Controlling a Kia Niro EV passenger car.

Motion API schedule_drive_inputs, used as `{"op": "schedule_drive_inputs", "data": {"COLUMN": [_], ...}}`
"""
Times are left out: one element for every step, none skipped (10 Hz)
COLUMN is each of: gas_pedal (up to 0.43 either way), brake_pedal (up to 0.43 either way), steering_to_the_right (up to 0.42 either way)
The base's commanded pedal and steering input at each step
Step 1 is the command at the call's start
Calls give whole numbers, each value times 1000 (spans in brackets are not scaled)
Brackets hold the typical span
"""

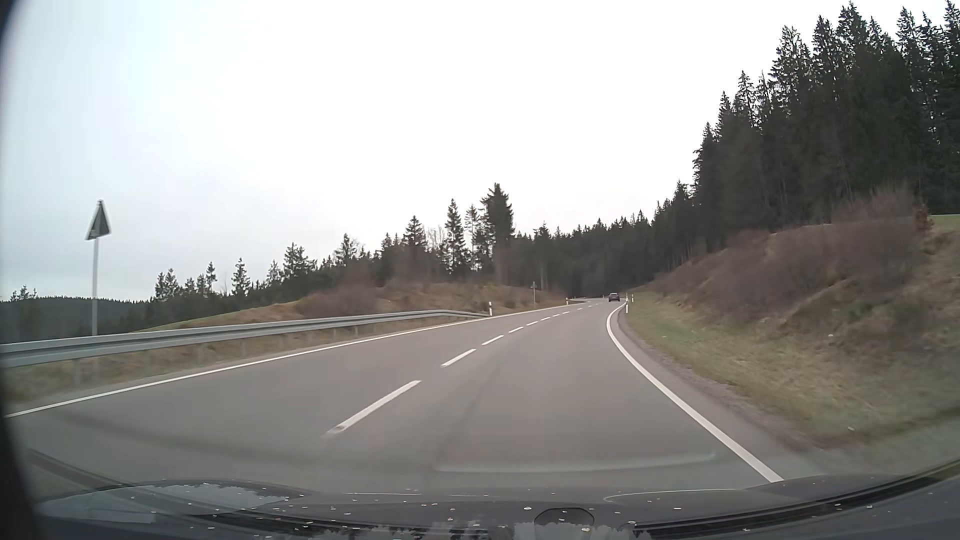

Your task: Follow the waypoints while adhering to traffic rules and regulations

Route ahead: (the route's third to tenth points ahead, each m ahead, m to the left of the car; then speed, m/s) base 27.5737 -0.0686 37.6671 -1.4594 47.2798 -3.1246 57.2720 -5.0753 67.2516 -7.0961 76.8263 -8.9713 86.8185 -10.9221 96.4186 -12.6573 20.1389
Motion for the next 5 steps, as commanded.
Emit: {"op": "schedule_drive_inputs", "data": {"gas_pedal": [339,339,339,339,339], "brake_pedal": [0,0,0,0,0], "steering_to_the_right": [32,29,27,25,24]}}
